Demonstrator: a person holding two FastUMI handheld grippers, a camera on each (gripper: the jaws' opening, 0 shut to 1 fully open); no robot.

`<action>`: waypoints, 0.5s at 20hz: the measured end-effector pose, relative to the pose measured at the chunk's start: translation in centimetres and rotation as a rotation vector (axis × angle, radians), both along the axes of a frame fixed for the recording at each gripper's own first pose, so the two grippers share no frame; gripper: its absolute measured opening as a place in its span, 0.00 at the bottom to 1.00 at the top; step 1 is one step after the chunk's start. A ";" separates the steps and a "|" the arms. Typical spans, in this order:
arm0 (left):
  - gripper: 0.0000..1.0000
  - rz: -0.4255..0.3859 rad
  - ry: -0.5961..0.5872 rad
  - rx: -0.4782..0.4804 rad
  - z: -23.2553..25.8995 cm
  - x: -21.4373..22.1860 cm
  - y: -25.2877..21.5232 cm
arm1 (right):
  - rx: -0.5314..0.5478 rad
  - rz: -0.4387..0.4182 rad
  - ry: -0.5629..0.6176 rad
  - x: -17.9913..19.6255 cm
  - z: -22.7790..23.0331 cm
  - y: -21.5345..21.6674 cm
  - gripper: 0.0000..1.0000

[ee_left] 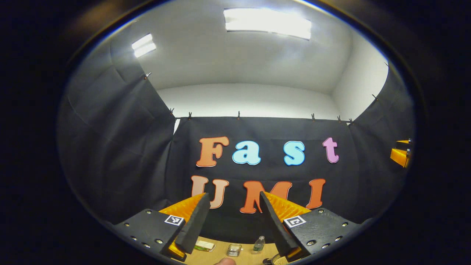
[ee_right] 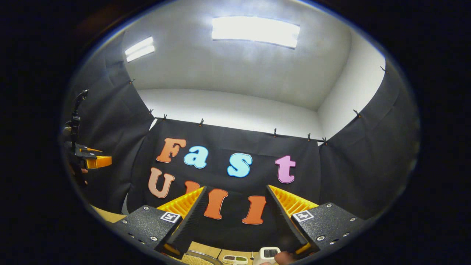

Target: First push the handle of the pot to place it horizontally, then grasp the pot with both hands and set it on the induction cooktop.

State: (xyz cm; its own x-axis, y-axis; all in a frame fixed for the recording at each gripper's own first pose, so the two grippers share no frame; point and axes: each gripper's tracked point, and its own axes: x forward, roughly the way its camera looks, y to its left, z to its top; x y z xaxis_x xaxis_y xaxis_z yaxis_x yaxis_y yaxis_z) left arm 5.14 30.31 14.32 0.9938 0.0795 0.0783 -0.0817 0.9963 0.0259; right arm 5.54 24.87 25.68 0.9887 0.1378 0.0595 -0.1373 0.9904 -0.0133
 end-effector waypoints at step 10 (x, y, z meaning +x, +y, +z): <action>0.80 -0.008 0.016 0.024 -1.8 0.4 0.1 | 0.015 0.001 0.067 1.6 -3.3 -0.2 0.95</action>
State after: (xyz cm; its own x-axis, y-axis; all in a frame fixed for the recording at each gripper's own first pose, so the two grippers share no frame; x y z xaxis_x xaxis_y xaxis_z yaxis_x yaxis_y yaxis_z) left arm 5.51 30.38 12.54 0.9954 0.0703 0.0646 -0.0736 0.9960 0.0507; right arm 7.14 24.66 22.35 0.9903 0.1387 -0.0047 -0.1387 0.9903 0.0113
